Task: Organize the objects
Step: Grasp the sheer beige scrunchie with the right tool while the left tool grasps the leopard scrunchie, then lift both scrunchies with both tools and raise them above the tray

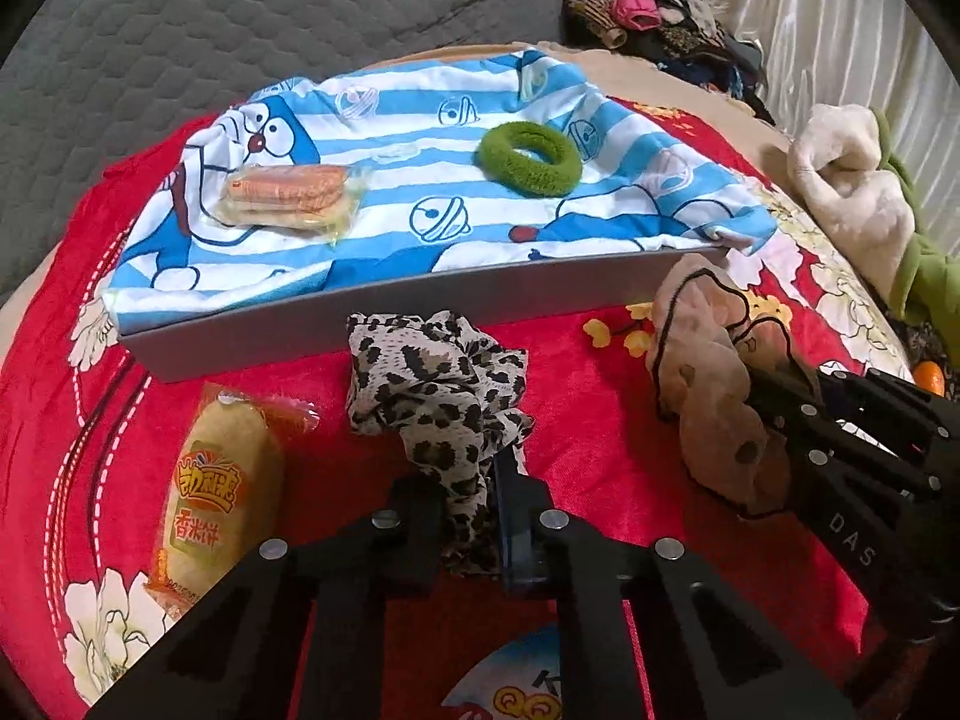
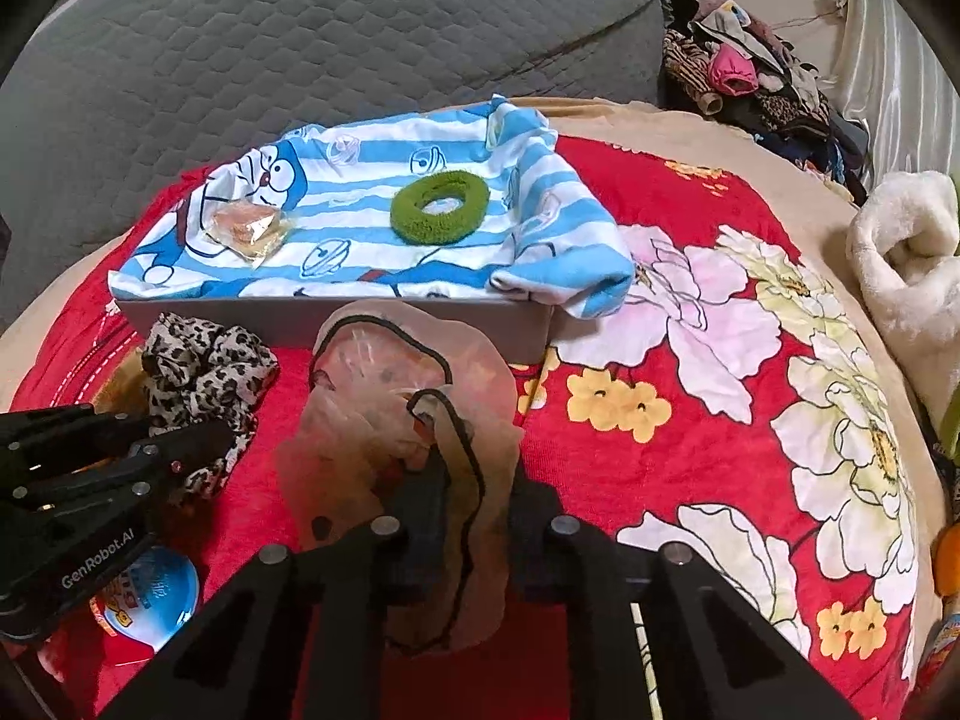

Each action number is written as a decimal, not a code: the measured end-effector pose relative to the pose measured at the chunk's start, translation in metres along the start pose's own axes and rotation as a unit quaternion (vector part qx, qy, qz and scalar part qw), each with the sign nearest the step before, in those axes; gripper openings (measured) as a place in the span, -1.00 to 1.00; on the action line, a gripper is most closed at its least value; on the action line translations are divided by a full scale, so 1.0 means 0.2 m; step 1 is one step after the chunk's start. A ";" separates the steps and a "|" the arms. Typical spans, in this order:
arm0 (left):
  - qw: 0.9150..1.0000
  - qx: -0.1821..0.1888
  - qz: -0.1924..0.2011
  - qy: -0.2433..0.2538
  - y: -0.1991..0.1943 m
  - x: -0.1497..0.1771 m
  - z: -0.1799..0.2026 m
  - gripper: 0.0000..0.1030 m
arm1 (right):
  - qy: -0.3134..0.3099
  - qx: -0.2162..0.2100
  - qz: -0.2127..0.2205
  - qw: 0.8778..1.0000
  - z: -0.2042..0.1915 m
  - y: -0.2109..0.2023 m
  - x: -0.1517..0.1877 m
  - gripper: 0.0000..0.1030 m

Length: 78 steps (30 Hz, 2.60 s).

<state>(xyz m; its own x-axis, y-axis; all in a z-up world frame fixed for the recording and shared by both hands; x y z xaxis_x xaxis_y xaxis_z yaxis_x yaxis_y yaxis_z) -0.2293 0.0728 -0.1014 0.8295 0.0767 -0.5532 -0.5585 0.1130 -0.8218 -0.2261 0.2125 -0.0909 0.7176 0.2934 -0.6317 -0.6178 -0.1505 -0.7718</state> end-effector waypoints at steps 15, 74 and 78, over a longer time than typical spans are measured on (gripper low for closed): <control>0.999 -0.003 0.033 -0.005 -0.15 -0.06 -0.01 -0.75 | 0.007 -0.004 0.043 0.999 0.02 -0.19 -0.10 -0.68; 0.980 -0.041 0.195 -0.004 -1.24 -0.41 -0.13 -0.75 | -0.034 0.031 0.190 0.981 -0.29 -1.22 -0.59 -0.68; 0.979 -0.045 0.200 -0.002 -1.25 -0.47 -0.14 -0.75 | -0.037 0.032 0.197 0.979 -0.30 -1.23 -0.65 -0.68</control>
<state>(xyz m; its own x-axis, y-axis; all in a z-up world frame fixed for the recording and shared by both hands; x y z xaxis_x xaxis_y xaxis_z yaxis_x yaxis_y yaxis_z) -0.1673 0.0088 0.1516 0.5451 0.1008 -0.8323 -0.8356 -0.0151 -0.5491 -0.1480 0.1558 0.1759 0.3947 0.2931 -0.8708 -0.8631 -0.2066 -0.4607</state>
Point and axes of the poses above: each gripper's, at about its wrist camera, not at the fingertips, and y roughly the way its jaws point, z to its right, x to its underside, the point moved 6 cm from there along y, roughly the way its jaws point, and after that the axes turned 7 degrees about -y, right-handed, at the moved point
